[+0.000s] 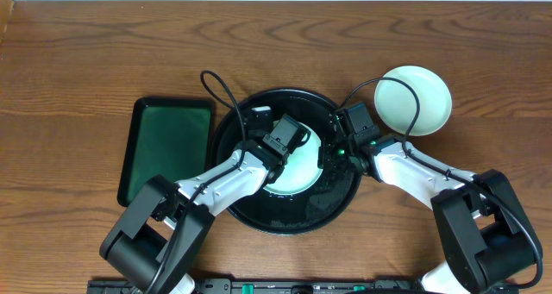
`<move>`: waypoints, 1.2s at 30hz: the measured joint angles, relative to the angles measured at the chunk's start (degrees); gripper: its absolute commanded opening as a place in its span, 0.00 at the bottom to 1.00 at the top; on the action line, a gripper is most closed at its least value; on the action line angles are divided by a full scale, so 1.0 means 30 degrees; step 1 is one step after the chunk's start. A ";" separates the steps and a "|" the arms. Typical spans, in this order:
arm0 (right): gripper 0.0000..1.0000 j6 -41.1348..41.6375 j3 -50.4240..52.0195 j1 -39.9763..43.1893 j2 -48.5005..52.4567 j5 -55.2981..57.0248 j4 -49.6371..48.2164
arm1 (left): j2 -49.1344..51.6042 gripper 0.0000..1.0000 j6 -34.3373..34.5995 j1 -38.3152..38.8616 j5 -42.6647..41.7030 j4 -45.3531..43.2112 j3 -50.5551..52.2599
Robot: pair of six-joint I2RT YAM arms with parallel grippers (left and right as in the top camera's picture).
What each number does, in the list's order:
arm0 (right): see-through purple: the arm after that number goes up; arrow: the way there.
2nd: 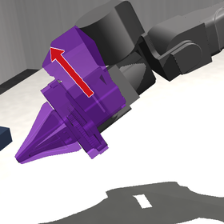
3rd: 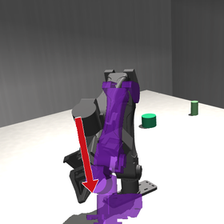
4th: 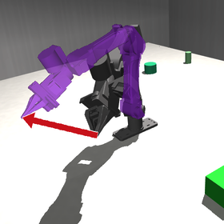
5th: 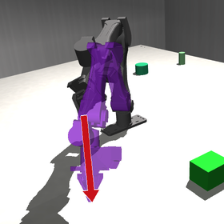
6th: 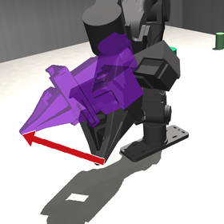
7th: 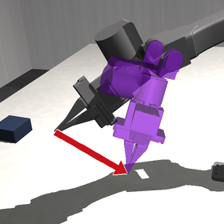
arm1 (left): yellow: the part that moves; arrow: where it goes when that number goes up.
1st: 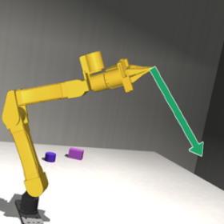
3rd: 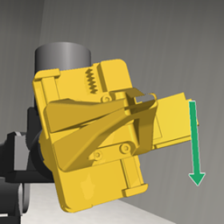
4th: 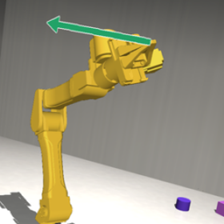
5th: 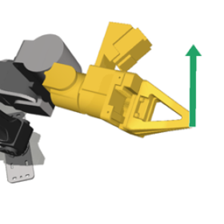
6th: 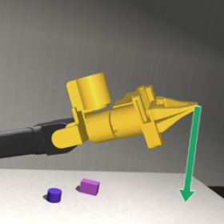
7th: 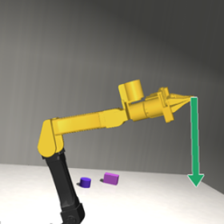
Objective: Clean dirty plates on tray and stack at the side
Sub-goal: 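Scrub the last plate with the sponge in the left gripper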
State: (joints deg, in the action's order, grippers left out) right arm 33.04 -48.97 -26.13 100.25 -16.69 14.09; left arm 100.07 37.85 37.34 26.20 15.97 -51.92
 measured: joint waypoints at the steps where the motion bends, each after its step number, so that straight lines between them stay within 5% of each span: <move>1: 0.01 0.0000 -0.0015 0.0000 0.0000 -0.0044 0.0036 | -0.0044 0.08 -0.0131 0.0000 0.0670 0.0007 0.0000; 7: 0.01 0.0007 -0.0044 -0.0211 0.0000 -0.0066 0.0109 | -0.1523 0.07 -0.0342 -0.0364 0.1785 -0.0197 0.0160; 19: 0.01 0.0000 -0.0044 -0.0211 0.0000 -0.0051 0.0153 | -0.0364 0.07 0.1450 -0.0539 -0.7082 -0.3388 0.0211; 30: 0.01 -0.0517 -0.0095 -0.0211 0.0000 -0.0007 0.0124 | 0.0080 0.07 0.1770 -0.0874 -0.3410 -0.0408 -0.0284; 36: 0.01 -0.1319 -0.1690 -0.0459 0.0000 0.0415 0.2637 | -0.1676 0.08 0.1756 -0.2076 -0.1814 0.1785 -0.0080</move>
State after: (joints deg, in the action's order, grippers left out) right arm 29.08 -54.04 -27.51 100.25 -15.44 22.00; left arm 95.04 43.11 31.11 20.75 21.32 -52.16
